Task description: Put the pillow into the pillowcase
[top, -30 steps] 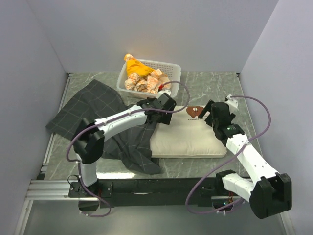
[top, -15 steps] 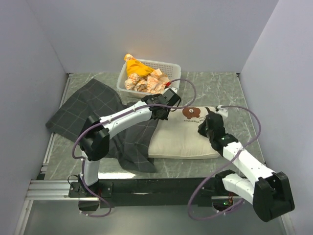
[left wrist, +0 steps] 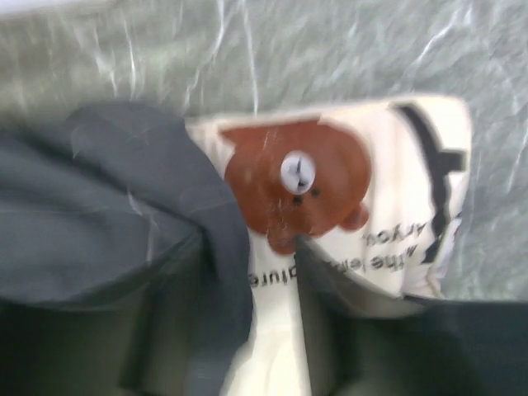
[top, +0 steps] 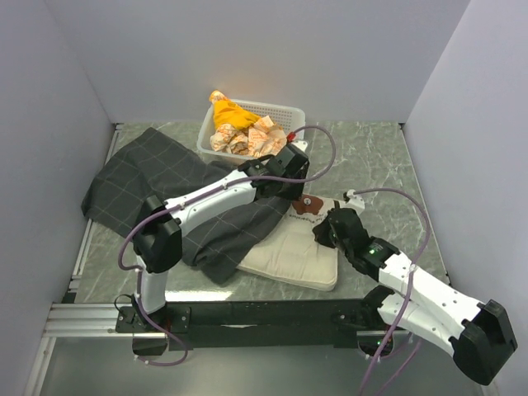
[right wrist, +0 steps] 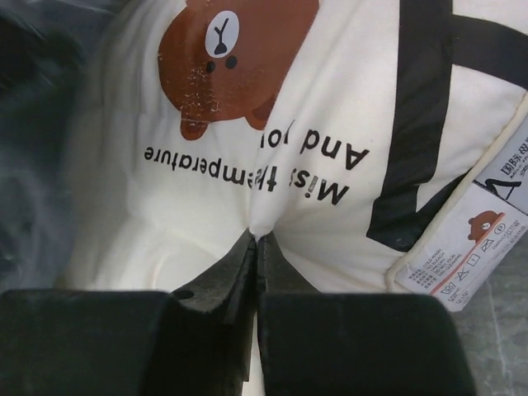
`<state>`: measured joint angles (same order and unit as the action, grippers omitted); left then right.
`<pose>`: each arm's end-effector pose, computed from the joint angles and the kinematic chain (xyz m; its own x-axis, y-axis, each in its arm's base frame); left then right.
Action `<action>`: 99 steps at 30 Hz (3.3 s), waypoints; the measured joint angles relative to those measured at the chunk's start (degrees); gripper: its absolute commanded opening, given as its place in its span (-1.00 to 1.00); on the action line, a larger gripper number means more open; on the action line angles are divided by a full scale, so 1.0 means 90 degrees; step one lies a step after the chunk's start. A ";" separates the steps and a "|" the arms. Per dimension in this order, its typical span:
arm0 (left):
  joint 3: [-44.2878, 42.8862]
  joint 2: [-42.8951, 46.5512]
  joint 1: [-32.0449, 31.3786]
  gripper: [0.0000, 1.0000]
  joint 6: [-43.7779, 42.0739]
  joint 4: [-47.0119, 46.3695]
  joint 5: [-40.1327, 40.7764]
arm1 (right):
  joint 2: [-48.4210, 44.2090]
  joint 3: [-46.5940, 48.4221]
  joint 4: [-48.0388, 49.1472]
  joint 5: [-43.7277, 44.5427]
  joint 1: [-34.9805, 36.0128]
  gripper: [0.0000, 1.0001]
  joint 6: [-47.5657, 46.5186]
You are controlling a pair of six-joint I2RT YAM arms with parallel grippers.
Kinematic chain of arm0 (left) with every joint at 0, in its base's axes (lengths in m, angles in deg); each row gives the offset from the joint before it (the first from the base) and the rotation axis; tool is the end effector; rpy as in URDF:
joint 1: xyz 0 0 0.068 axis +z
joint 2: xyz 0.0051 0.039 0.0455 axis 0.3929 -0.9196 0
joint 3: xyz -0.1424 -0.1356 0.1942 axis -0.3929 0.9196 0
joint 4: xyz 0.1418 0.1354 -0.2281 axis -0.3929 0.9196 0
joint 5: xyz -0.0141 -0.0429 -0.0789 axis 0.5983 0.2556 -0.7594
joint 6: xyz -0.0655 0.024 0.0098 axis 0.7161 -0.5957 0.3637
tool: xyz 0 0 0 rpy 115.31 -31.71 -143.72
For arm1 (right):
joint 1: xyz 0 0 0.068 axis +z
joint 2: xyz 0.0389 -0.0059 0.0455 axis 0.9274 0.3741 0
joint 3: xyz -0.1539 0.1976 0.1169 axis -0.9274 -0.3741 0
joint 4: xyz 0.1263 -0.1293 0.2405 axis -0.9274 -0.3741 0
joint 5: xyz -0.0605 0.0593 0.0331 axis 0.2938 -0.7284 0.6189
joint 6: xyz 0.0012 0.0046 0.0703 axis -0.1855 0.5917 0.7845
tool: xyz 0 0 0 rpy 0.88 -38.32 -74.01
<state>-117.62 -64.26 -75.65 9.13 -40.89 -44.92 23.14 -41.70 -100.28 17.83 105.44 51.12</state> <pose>0.3128 -0.3897 0.2824 -0.7175 0.1444 -0.6814 0.3948 0.8903 -0.2271 0.1974 0.1320 0.1887 -0.6345 0.3957 -0.6639 0.0543 0.8797 0.4724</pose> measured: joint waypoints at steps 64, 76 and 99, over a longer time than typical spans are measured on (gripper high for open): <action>0.6705 0.5608 -0.2183 -0.98 0.3155 -0.2382 0.0053 | 0.3189 0.3582 -0.1292 0.1039 0.3412 -1.00 -0.2203; 0.5719 0.6098 -0.2839 -0.98 0.2149 -0.2302 0.0493 | 0.1562 0.3011 -0.0911 0.0291 0.2679 0.36 -0.1637; 0.2249 0.5081 -0.1343 -0.88 0.1200 -0.0979 0.0559 | -0.0129 0.3402 -0.1219 0.2205 0.2164 0.99 -0.2040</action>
<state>-97.38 -18.54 -87.73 19.93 -49.70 -39.90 21.98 -11.08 -111.25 37.68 124.92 32.76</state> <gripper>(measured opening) 0.055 0.995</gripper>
